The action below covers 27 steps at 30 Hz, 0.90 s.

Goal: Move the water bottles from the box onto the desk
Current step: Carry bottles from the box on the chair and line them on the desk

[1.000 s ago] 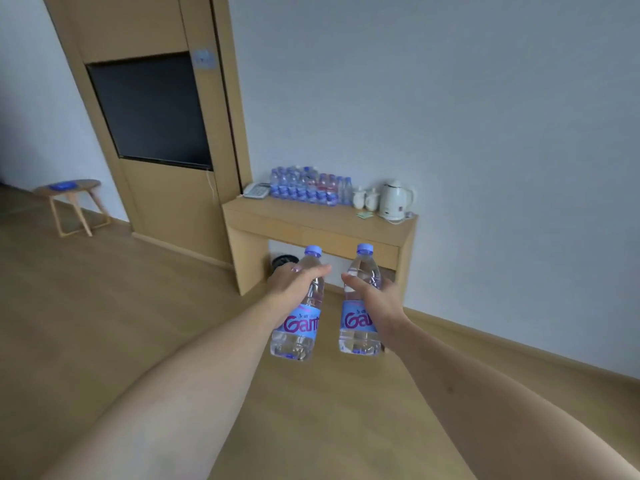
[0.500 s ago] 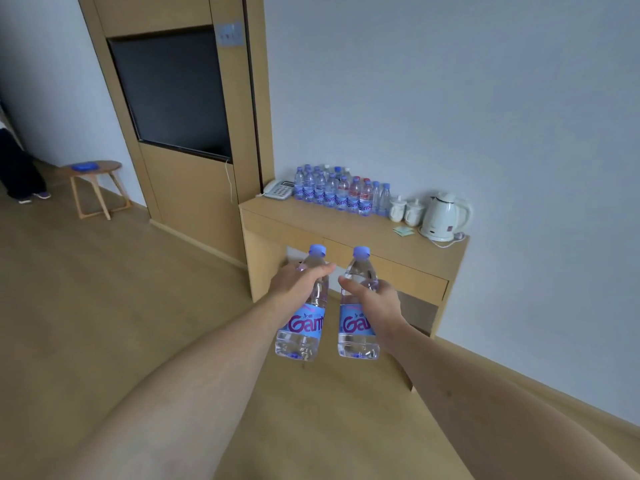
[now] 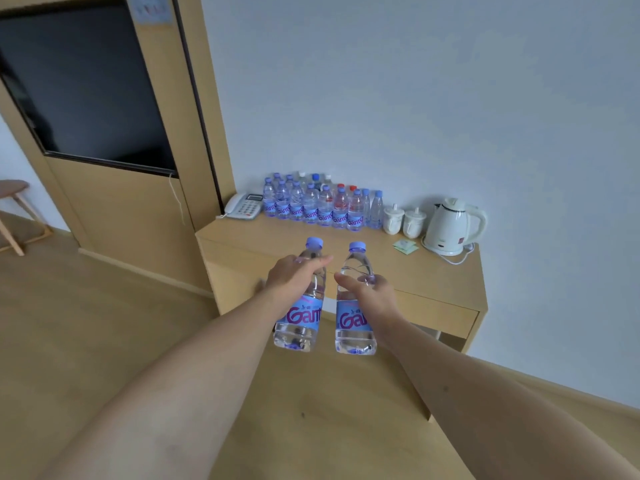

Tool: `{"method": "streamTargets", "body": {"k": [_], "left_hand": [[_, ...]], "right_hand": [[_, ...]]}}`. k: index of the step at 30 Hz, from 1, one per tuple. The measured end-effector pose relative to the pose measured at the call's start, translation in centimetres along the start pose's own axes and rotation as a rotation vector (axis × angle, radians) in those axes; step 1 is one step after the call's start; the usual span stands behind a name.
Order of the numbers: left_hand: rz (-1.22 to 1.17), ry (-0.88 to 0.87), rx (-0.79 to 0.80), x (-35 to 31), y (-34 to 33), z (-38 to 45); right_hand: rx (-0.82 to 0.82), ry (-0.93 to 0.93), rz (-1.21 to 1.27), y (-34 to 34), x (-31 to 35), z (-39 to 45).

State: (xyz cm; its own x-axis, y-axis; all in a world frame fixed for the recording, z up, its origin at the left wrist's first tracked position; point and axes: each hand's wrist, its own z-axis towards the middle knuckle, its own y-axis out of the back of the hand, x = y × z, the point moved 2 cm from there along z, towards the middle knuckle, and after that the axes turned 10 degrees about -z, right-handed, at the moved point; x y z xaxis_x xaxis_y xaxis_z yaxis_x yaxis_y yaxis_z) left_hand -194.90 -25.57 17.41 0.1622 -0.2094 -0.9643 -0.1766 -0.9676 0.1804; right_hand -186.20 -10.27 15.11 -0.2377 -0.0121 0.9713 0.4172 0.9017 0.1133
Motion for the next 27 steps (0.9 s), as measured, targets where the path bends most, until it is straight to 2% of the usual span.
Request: {"method": "streamTargets", "body": {"k": [10,19,23,27], "left_hand": [[0.054,0.036,0.083,0.0,-4.2,16.6],[0.114,0.039,0.141,-4.1,-11.1,32.2],[0.094,0.059,0.169,-5.0,-13.9,37.7],[0.112,0.082,0.241,-4.3,-16.6,43.0]], "right_hand": [[-0.087,-0.042,0.004,-0.7,-0.6,17.7],[-0.093,-0.067,0.025,1.2,2.1,35.5],[-0.093,-0.092,0.022,2.3,2.4,41.1],[-0.177,-0.140,-0.032,3.4,1.6,45.4]]}}
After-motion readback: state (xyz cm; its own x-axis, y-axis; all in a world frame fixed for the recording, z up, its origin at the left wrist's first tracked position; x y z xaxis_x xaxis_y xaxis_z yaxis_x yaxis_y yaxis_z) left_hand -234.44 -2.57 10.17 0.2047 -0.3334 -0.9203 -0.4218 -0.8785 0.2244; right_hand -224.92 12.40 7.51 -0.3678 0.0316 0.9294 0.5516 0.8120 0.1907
